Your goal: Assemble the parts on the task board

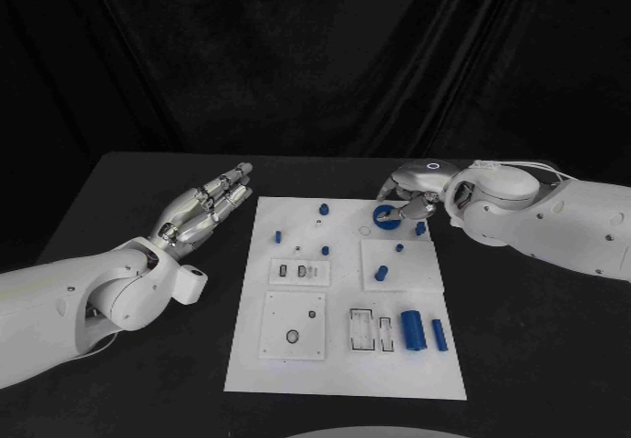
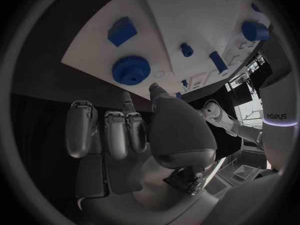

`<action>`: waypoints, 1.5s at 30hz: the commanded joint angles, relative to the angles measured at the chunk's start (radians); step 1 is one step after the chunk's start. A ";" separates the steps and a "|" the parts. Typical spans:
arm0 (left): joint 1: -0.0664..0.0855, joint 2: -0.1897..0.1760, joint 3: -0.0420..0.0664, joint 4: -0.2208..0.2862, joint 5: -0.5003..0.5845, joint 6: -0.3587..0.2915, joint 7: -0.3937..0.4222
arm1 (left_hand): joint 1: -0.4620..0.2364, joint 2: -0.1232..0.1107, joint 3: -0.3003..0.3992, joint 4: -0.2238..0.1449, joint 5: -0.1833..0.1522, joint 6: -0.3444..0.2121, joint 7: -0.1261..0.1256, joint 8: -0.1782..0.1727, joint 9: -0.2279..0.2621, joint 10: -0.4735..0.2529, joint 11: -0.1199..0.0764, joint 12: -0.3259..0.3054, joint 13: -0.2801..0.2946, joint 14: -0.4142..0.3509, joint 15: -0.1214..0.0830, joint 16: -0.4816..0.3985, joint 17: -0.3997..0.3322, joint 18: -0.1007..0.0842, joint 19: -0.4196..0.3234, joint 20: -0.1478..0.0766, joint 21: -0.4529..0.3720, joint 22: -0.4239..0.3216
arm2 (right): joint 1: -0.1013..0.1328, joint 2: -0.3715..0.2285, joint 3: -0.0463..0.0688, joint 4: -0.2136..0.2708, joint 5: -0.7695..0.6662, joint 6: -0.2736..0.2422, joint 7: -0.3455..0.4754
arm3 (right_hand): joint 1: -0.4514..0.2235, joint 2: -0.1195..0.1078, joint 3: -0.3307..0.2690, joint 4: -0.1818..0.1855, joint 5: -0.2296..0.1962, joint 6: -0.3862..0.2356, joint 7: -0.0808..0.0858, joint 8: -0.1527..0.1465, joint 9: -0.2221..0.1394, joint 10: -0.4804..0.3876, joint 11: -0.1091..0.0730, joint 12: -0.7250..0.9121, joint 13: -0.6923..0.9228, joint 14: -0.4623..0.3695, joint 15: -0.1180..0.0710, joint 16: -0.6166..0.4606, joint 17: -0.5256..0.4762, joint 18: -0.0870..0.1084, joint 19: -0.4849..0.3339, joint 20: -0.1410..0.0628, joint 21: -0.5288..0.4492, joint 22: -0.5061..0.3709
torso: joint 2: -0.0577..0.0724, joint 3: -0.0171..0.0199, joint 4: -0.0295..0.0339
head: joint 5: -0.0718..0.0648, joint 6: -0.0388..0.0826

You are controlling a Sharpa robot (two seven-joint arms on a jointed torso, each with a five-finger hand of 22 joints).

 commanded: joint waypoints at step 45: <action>0.001 0.012 0.001 -0.011 -0.001 0.057 0.186 | 0.012 0.004 0.012 0.001 0.006 0.004 0.014 0.007 0.002 -0.002 0.013 -0.007 -0.001 0.000 0.024 -0.004 -0.001 0.005 0.001 0.020 -0.003 -0.001 | -0.054 -0.009 0.000 -0.014 -0.030 0.020 -0.005 | 0.145 0.008 0.139 -0.240 0.344 0.068 -0.053 0.376 0.388 0.107 -0.047 0.002 0.263 0.095 -0.041 -0.019 0.238 0.013 -0.059 -0.034 -0.135 0.078 | -0.001 -0.0008 0.0002 | 0.005 -0.001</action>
